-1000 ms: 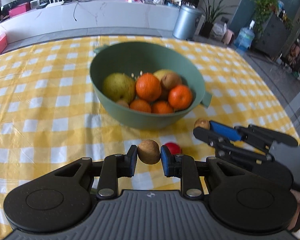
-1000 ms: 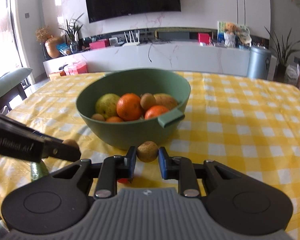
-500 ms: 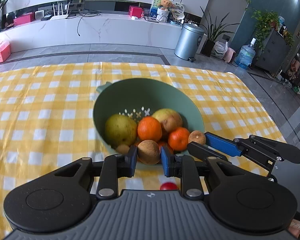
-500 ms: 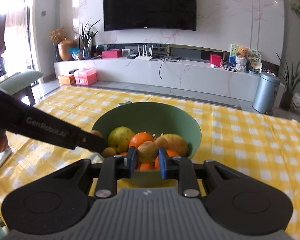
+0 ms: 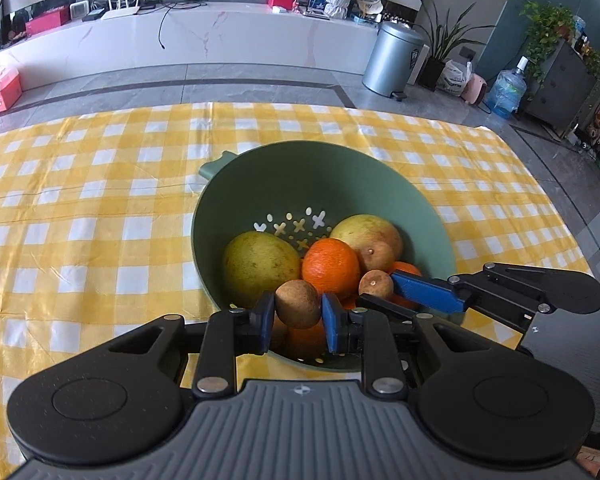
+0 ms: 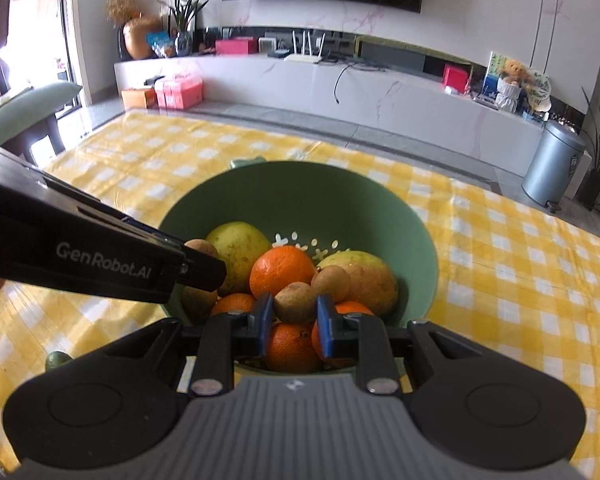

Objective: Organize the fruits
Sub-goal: 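Carry both kiwis over the green colander bowl and lower them, then open both grippers to drop the kiwis into the bowl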

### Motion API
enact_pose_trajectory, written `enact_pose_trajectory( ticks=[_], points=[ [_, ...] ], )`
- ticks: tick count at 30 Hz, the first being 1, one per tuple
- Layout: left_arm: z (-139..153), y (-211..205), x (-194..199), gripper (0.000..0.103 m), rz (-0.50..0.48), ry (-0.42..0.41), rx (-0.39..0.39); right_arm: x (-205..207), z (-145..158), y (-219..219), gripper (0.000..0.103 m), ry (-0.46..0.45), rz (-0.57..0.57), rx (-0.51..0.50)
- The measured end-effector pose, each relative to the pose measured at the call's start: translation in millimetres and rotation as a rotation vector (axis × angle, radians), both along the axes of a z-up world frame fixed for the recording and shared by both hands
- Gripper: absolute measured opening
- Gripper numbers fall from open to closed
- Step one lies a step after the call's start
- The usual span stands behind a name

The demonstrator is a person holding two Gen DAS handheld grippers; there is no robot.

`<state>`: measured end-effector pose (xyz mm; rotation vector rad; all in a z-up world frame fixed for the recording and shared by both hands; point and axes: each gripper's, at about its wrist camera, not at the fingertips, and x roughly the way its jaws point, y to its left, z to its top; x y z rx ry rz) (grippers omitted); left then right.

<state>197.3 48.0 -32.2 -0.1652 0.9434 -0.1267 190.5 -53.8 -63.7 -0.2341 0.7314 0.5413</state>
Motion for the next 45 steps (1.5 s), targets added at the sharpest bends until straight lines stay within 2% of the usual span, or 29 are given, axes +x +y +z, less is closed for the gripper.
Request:
enact_pose_trajectory(
  ticks=[22,25,34,45],
  points=[
    [-12.9,21.0,25.5,0.028,0.073,0.015,-0.096,52.8,-6.5,18.0,0.020,-0.037,0.003,-0.054],
    [-13.0,20.8,27.5,0.028,0.086,0.014,-0.082,56.6,-3.4,18.6,0.020,-0.053,0.016,-0.058],
    [-12.1,18.7,23.7,0.028,0.064,0.046,-0.081,48.6,1.7,16.1,0.020,-0.028,0.061,-0.071],
    [-17.7,6.9,25.8,0.028,0.016,0.069,-0.071,39.0,-14.7,13.8,0.020,0.025,0.075,-0.107]
  ],
)
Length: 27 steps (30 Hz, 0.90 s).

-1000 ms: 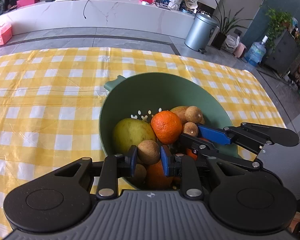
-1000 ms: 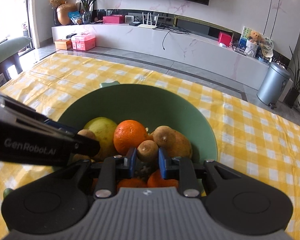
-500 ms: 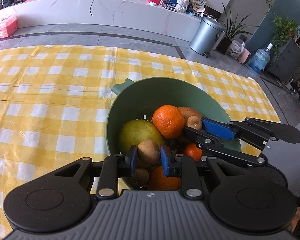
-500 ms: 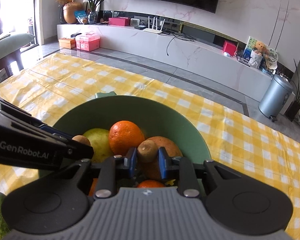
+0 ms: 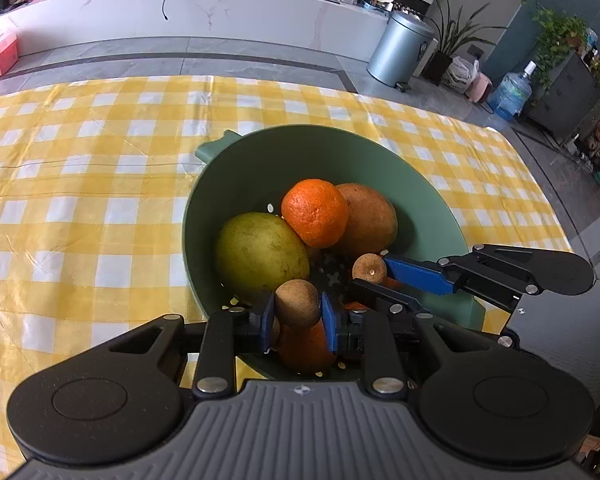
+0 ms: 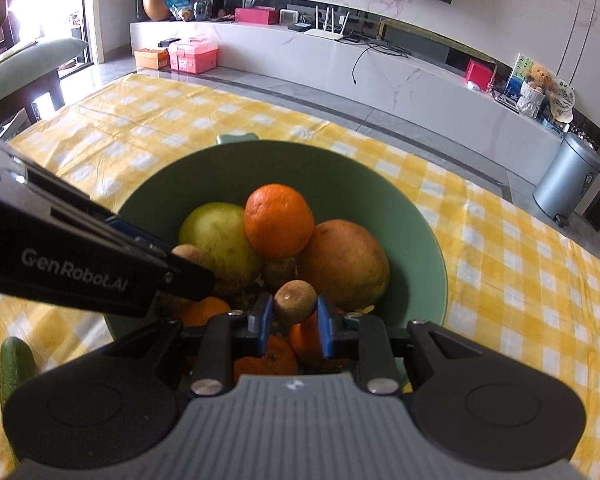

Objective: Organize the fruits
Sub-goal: 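Open both grippers to drop the kiwis into the bowl, then move the left gripper to the cucumber while the right gripper approaches the tomato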

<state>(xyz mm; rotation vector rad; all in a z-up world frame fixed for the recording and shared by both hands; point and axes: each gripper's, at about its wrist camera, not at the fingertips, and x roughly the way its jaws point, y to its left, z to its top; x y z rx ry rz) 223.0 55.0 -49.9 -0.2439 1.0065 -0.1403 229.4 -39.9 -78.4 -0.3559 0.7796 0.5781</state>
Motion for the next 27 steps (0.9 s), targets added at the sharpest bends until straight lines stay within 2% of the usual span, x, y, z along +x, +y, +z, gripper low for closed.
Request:
enact_pose_trajectory(
  ticks=[7,10,12,13,14,19,23,27],
  points=[
    [-1.1,-1.5,-1.1,0.029,-0.009,-0.003,0.005,-3.1,-1.6,-1.8,0.021,0.000,-0.001,-0.011],
    [-0.1,-2.1,-2.8,0.041,-0.006,-0.007,0.003,-5.1,0.8,-2.1,0.022,-0.005,0.003,-0.011],
    [1.6,-1.9,-4.6,0.055,-0.004,-0.012,0.001,-6.9,3.2,-1.9,0.029,-0.014,0.004,-0.018],
    [2.9,-2.0,-6.0,0.056,-0.004,-0.018,0.003,-7.7,4.5,-1.2,0.038,-0.024,0.004,-0.021],
    [4.8,-2.0,-7.2,0.056,-0.002,-0.021,0.007,-9.2,6.4,-1.3,0.041,-0.036,0.003,-0.024],
    [20.4,-5.2,-18.2,0.056,-0.015,-0.057,0.032,-16.6,17.2,-3.8,0.044,-0.073,-0.008,-0.036],
    [36.1,-10.8,-32.6,0.060,-0.039,-0.088,0.068,-27.0,27.8,-10.1,0.049,-0.096,-0.038,-0.021],
    [48.0,-9.7,-48.2,0.062,-0.016,-0.099,0.055,-42.6,38.1,-19.3,0.052,-0.116,-0.077,0.008]
  ],
)
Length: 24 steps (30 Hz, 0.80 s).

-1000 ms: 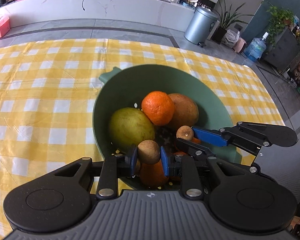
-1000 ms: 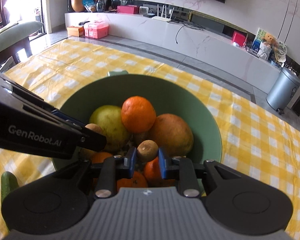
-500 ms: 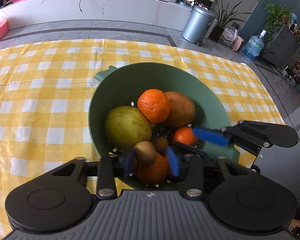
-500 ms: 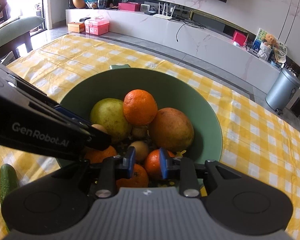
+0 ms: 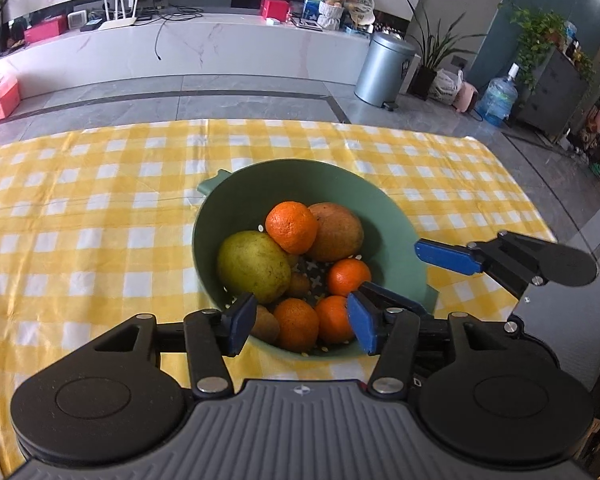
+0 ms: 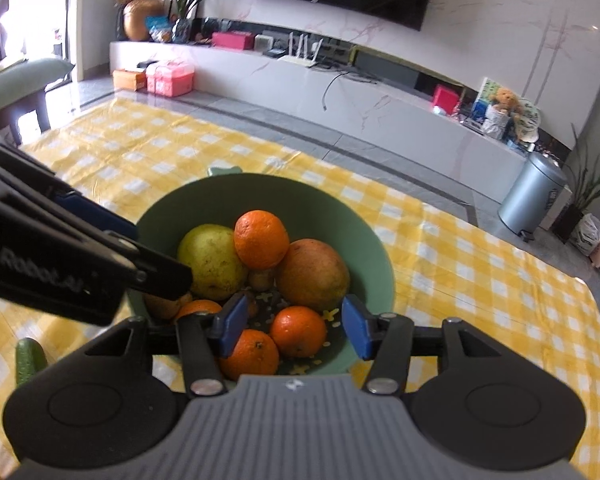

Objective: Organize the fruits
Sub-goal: 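Move the left gripper to the cucumber while the right gripper approaches the tomato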

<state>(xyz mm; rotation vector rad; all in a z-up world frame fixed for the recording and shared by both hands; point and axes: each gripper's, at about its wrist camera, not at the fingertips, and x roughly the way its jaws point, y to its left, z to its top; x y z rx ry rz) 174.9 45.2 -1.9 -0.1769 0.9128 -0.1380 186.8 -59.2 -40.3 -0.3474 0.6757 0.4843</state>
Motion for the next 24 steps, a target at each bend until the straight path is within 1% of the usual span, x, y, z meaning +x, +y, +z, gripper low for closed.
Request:
enact_pose_trajectory(
  ticks=[1,9,11,13,17,21,24],
  points=[
    [2.3,0.2,-3.4,0.062,0.007,0.003,-0.002,-4.6,2.6,-3.1,0.053,-0.006,-0.010,0.011],
    [15.6,-0.2,-32.5,0.062,0.023,0.004,0.012,-44.5,13.3,-26.3,0.054,-0.032,-0.071,0.107],
    [17.0,1.4,-38.1,0.062,0.038,0.017,0.007,-54.8,12.8,-31.8,0.058,-0.033,-0.085,0.131],
    [16.6,4.3,-43.5,0.062,0.068,0.043,-0.008,-65.1,10.7,-37.7,0.061,-0.031,-0.100,0.153],
    [9.5,8.6,-54.4,0.062,0.125,0.106,-0.037,-81.7,0.5,-46.2,0.061,-0.008,-0.122,0.180],
    [-7.9,10.9,-65.3,0.062,0.186,0.180,-0.046,-95.3,-15.8,-51.6,0.061,0.007,-0.132,0.166],
    [-25.5,16.1,-71.3,0.062,0.264,0.253,-0.062,-103.0,-27.6,-55.5,0.061,0.012,-0.137,0.149]
  ],
)
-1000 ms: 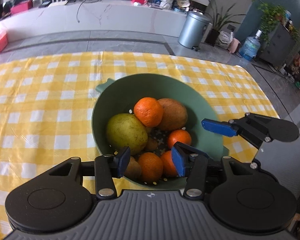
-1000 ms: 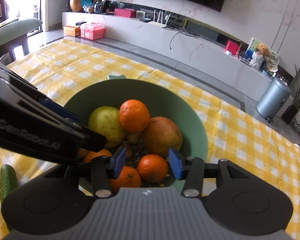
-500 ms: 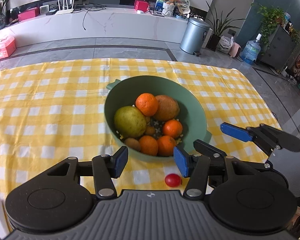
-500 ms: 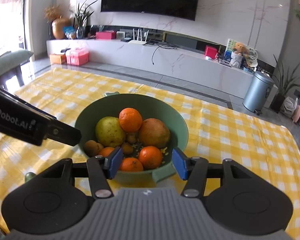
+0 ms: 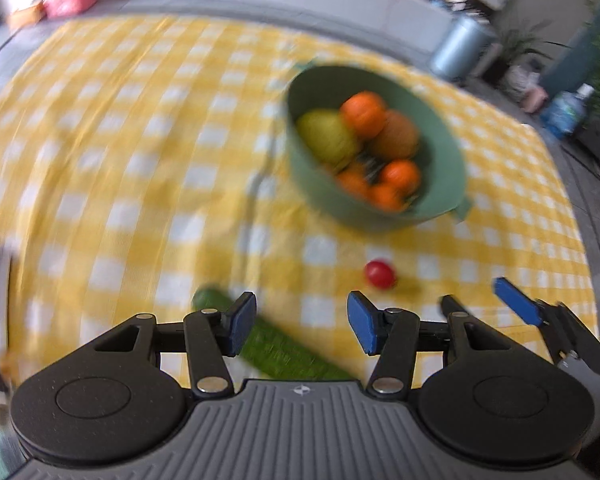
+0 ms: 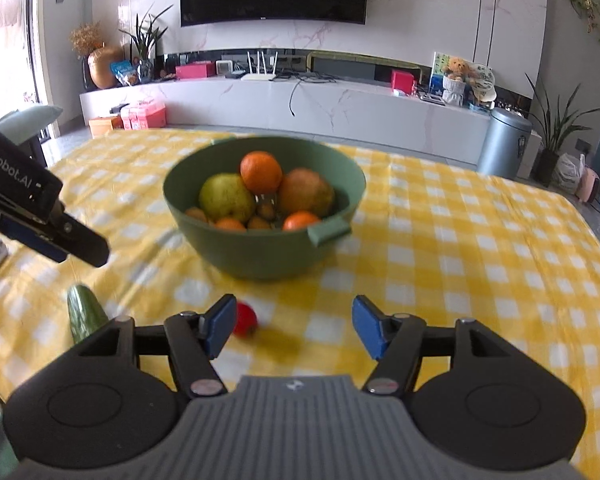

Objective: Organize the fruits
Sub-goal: 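Move the left gripper to the cucumber while the right gripper approaches the tomato, then grasp the green cucumber with the left gripper while the right gripper grasps the red tomato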

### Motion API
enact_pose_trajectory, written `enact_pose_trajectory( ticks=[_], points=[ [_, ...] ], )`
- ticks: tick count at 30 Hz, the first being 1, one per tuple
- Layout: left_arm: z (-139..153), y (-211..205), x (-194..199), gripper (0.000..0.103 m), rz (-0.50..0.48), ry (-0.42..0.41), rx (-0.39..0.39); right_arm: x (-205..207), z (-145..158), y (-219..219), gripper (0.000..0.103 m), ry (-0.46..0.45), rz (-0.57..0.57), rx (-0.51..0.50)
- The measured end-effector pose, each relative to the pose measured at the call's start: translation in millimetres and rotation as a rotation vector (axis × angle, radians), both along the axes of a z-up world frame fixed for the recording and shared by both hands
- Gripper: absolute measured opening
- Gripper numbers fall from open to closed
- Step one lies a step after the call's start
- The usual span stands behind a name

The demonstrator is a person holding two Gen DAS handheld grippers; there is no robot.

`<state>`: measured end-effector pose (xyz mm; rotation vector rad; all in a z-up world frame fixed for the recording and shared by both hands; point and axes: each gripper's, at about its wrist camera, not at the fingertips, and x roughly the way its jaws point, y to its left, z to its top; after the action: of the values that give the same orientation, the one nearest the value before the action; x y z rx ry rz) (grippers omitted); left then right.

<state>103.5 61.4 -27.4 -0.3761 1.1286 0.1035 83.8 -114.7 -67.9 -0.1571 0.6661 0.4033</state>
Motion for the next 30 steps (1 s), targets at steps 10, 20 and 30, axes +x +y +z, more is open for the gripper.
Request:
enact_pose_trajectory(
  ticks=[10,20,30],
  points=[
    [-42.8,6.0,-18.8,0.069,0.176,0.167,-0.072,-9.3,-9.1,-3.5,0.065,-0.012,0.015,0.010],
    [-59.4,12.0,-18.5,0.078,0.344,0.146,-0.206,-7.8,-10.3,-5.4,0.066,-0.006,0.012,0.020],
    [-64.6,4.4,-13.2,0.055,0.344,0.080,-0.240,-4.3,-15.7,-4.8,0.066,0.008,0.005,0.022]
  ],
)
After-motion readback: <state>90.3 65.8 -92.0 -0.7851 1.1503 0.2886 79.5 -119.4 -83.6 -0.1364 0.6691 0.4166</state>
